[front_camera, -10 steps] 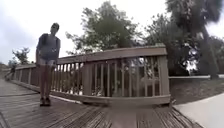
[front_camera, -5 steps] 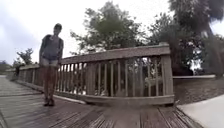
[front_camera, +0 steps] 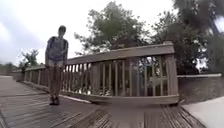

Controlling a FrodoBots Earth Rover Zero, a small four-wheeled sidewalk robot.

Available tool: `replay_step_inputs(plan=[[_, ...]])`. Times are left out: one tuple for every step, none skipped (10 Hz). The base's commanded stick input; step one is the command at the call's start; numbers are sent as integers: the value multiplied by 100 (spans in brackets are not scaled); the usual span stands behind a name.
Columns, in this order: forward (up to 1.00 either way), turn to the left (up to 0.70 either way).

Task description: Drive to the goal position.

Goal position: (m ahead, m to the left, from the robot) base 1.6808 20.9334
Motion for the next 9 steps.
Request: replay_step_inputs(plan=[[0, 0], [0, 0], [0, 0], [0, 0], [0, 0], [0, 0], [0, 0], [0, 18], [0, 45]])
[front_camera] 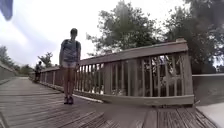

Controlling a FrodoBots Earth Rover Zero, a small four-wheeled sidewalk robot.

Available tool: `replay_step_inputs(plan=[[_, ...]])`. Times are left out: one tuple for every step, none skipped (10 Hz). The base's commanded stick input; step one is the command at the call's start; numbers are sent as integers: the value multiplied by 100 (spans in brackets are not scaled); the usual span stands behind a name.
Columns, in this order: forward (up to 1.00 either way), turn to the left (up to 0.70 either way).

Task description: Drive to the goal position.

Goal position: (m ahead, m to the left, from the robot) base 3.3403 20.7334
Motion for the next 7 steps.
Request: replay_step_inputs(plan=[[0, 45], [0, 45], [0, 45], [0, 45], [0, 45], [0, 45], [0, 45]])
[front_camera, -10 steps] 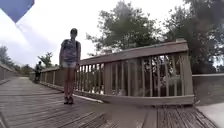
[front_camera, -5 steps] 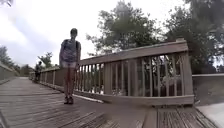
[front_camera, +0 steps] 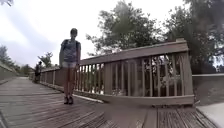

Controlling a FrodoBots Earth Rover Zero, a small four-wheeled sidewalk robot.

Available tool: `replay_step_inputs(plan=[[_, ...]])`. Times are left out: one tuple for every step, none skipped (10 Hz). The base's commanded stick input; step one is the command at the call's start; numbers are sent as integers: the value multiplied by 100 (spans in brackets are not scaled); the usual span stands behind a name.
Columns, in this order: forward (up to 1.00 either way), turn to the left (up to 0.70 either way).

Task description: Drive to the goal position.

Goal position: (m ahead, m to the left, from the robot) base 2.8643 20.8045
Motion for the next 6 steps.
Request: replay_step_inputs(plan=[[0, 45], [0, 45], [0, 45], [0, 45], [0, 45], [0, 45]])
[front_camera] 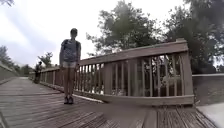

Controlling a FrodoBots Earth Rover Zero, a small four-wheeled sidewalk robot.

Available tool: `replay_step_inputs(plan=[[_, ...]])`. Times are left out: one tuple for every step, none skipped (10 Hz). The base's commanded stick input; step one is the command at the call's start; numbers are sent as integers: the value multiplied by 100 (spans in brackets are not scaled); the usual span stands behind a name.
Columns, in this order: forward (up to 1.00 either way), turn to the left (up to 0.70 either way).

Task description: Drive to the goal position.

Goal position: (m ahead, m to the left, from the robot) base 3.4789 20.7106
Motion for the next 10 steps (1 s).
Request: replay_step_inputs(plan=[[0, 45], [0, 45], [0, 45], [0, 45], [0, 45], [0, 45], [0, 45], [0, 45], [0, 45], [0, 45]])
